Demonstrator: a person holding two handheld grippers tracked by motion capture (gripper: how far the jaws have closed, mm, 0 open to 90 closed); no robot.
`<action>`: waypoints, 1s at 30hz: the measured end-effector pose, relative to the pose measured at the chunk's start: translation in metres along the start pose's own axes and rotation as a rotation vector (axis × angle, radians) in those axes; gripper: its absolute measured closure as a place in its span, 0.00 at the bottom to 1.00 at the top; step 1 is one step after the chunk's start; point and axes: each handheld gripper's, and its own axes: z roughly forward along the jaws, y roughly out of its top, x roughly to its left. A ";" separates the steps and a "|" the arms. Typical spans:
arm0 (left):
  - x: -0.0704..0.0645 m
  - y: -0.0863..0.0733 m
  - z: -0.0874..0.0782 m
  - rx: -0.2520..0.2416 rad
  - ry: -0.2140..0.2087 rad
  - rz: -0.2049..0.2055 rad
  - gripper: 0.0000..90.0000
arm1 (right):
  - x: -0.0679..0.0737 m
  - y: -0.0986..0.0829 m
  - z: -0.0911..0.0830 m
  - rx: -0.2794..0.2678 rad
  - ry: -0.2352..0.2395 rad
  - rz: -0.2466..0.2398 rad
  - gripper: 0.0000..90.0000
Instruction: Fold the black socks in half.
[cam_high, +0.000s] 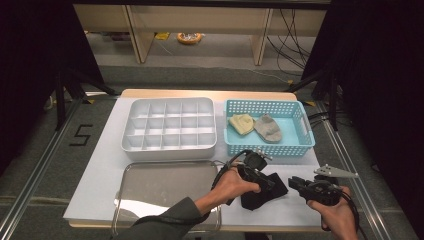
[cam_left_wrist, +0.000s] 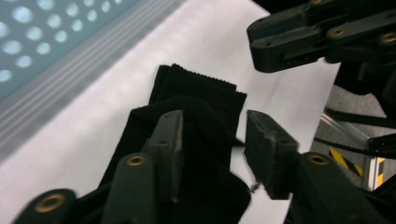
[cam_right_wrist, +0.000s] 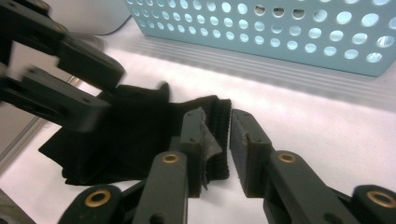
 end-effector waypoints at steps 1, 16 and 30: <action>0.002 -0.001 -0.005 -0.014 -0.007 -0.015 0.58 | -0.003 0.001 0.000 -0.015 -0.008 -0.042 0.83; 0.031 -0.056 -0.060 -0.086 0.052 -0.043 0.56 | 0.009 0.007 0.015 0.031 -0.017 -0.079 0.77; 0.028 -0.095 -0.083 -0.137 0.089 -0.006 0.56 | -0.001 0.014 0.045 0.165 -0.107 -0.138 0.84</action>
